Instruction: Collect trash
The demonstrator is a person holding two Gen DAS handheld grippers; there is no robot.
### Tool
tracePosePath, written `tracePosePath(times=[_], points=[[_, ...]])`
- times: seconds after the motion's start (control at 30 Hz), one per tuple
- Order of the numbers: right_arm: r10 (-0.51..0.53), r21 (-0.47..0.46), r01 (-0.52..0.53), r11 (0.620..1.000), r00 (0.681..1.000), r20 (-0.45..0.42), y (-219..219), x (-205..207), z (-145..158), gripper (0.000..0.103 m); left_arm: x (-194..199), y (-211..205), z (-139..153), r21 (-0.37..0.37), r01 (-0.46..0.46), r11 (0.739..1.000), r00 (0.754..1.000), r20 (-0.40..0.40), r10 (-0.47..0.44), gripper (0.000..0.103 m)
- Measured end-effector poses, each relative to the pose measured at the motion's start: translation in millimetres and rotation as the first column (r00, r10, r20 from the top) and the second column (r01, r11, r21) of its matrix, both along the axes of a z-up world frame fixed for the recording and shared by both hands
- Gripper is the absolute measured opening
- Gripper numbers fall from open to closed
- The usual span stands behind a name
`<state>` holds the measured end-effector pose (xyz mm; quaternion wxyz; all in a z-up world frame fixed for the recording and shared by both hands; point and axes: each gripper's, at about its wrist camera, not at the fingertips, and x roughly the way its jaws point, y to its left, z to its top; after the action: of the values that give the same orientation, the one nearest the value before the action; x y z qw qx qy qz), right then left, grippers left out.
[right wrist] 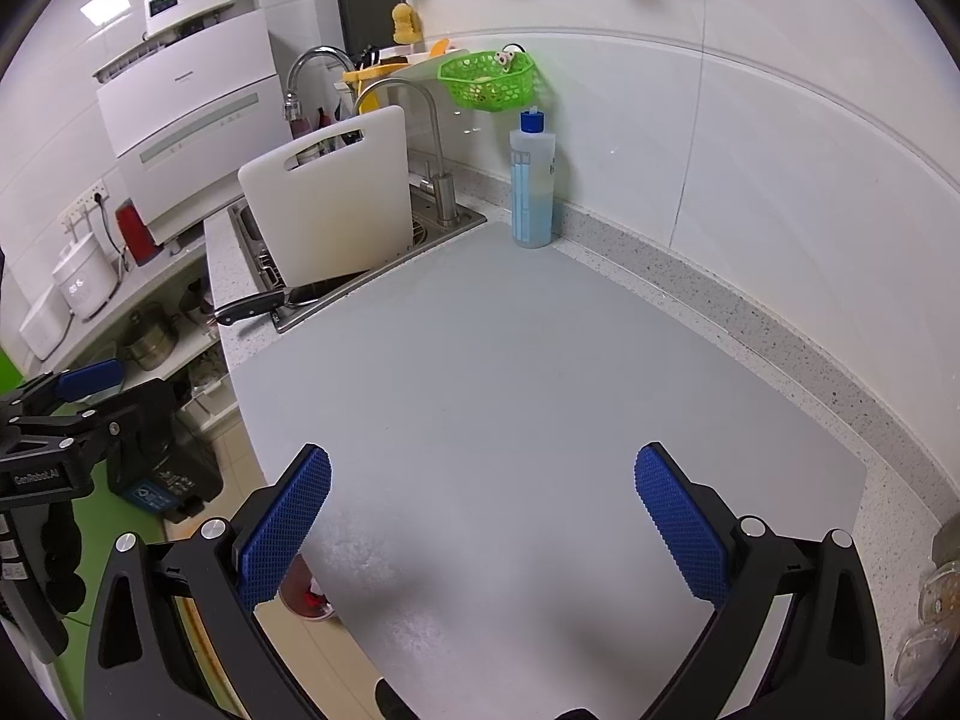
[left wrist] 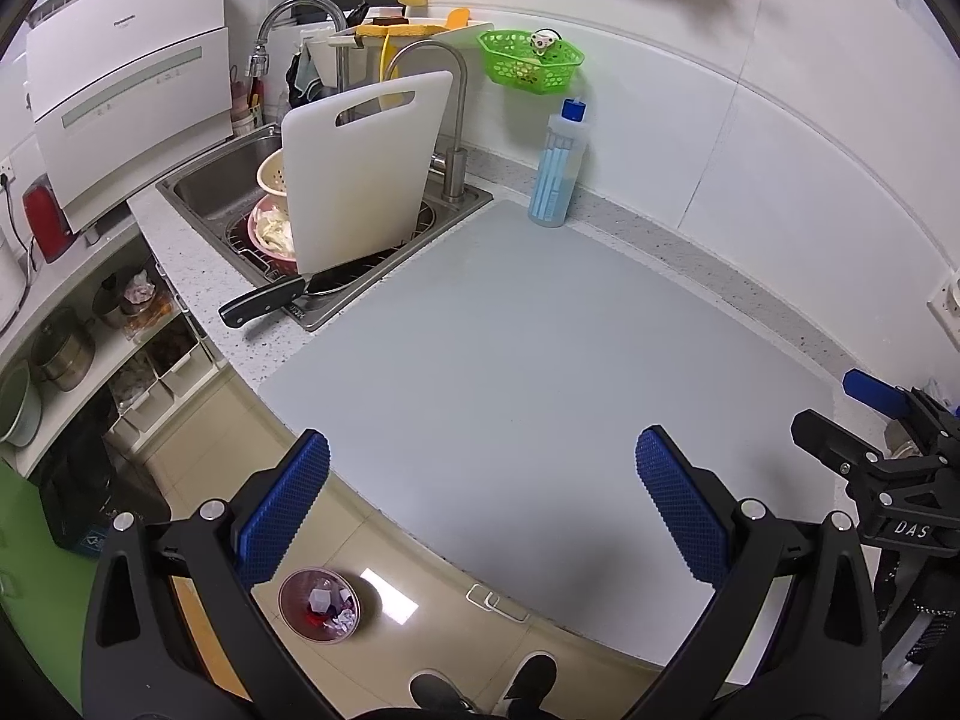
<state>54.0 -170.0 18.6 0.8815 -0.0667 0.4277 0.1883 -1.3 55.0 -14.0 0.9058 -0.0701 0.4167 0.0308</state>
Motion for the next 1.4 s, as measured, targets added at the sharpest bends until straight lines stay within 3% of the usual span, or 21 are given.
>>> tracePosePath(times=[1.4], points=[[0.011, 0.002, -0.011, 1.000, 1.000, 0.000, 1.1, -0.4, -1.1, 0.097, 1.5, 0.4, -1.0, 0.008, -0.009, 1.000, 1.000, -0.002, 0.009, 0.100]])
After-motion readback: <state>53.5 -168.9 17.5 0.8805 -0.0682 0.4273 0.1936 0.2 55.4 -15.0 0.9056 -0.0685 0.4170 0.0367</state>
